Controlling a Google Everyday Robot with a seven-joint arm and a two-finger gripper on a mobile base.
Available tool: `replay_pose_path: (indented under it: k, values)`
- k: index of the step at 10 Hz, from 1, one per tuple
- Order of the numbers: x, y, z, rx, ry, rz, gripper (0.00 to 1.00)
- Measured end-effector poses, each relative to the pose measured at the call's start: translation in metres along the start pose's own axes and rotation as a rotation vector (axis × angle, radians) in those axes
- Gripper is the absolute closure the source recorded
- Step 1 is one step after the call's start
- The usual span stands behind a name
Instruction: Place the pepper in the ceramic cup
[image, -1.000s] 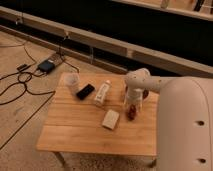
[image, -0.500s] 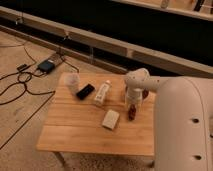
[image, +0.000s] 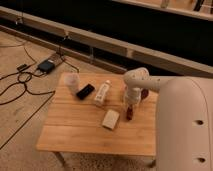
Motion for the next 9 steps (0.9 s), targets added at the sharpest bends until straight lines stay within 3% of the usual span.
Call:
replay_pose_path:
  k: [4,7,9]
  values:
    - [0.005,0.05,-0.042,-0.057,-0.054,-0.141,1.0]
    - [0.006,0.106,-0.076,-0.119,-0.109,-0.323,1.0]
    - [-0.001,0.14,-0.098,-0.152,-0.162,-0.491,1.0]
